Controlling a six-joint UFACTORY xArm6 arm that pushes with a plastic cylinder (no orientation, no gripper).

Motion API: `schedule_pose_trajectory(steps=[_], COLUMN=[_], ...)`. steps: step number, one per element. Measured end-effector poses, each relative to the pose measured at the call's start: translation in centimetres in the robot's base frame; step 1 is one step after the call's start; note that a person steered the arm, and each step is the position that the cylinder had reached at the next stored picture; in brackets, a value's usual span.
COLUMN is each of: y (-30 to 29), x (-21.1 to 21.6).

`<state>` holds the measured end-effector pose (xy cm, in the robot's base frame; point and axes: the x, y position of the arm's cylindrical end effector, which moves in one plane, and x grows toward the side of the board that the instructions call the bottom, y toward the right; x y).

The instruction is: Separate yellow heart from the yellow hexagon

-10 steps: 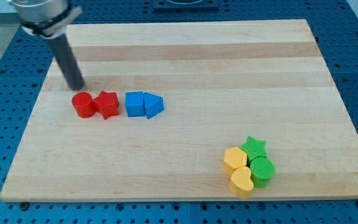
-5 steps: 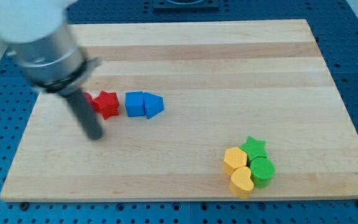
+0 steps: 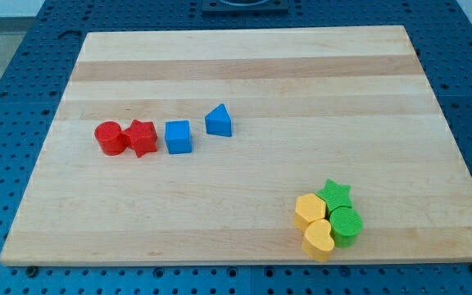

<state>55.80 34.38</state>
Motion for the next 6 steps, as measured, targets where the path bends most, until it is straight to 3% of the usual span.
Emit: schedule_pose_trajectory(steps=[1, 3, 6], y=[-5.4, -10.0, -31.3], x=[6.0, 6.0, 5.9])
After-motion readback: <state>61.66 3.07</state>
